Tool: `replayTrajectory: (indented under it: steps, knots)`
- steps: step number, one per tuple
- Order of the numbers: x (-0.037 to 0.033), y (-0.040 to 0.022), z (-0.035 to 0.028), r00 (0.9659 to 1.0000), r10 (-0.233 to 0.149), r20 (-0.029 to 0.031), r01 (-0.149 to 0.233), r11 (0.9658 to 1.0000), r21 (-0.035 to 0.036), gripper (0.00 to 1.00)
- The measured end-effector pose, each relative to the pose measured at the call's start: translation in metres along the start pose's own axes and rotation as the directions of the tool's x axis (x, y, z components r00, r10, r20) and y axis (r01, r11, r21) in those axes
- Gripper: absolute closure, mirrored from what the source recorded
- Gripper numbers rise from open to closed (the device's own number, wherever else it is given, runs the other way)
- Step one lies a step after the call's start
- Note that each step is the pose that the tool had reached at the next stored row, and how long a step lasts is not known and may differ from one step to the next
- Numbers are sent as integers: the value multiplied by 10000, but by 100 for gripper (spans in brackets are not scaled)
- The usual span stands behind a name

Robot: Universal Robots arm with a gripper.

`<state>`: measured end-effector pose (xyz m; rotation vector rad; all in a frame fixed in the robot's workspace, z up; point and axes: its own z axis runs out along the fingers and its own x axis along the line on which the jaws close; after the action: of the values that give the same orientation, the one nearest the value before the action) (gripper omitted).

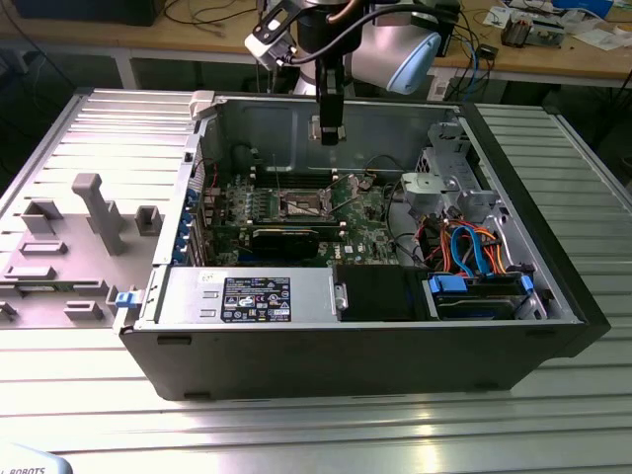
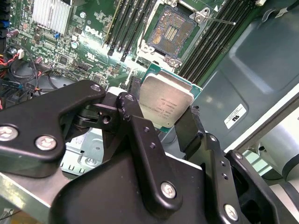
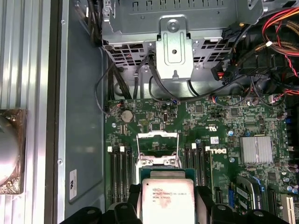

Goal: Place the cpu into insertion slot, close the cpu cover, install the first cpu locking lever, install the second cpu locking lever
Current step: 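Place the cpu into insertion slot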

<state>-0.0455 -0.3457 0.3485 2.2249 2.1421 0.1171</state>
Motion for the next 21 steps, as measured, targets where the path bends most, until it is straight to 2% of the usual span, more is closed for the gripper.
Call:
replayTrajectory:
  steps: [21]
  knots:
    - [-1, -5, 58, 10000, 0, 0, 0, 10000, 0, 46]
